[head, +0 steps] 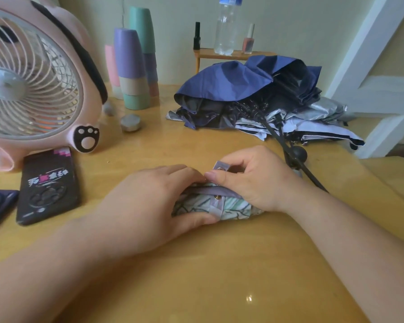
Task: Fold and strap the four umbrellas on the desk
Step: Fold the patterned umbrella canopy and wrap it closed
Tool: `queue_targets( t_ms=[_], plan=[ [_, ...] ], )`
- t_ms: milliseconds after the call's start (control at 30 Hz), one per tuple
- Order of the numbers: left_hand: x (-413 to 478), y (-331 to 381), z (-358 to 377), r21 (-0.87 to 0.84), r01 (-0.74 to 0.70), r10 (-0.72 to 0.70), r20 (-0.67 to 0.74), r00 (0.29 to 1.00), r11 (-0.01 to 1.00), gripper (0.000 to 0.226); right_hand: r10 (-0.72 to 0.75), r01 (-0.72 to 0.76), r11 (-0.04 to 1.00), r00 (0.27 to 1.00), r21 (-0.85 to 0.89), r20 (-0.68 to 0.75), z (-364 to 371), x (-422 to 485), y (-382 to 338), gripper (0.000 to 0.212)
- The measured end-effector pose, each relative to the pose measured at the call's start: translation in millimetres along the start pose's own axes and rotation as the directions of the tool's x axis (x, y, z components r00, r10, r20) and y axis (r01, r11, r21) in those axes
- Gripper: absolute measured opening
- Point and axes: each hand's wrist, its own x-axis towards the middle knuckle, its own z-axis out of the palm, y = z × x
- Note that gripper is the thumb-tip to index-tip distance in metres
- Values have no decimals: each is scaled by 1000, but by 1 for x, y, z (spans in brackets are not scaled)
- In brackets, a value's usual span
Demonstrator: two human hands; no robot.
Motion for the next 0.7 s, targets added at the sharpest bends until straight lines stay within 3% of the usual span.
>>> queue_targets(
  t_ms=[67,200,367,700],
  plan=[
    [2,1,-2,-64,4,-7,-37,999,998,37,-7,9,999,999,44,-31,0,-2,3,25],
    [4,14,4,-10,-30,29,-148,989,999,22,-33,37,997,997,65,-64,-5,-12,5,17],
    [5,15,13,-104,-27,6,-199,980,994,8,-52,85,988,969,131,-240,-2,-16,4,17],
    [8,10,11,-189,-75,49,-138,989,979,15,-42,62,994,978,92,-203,0,-12,3,14]
  ],
)
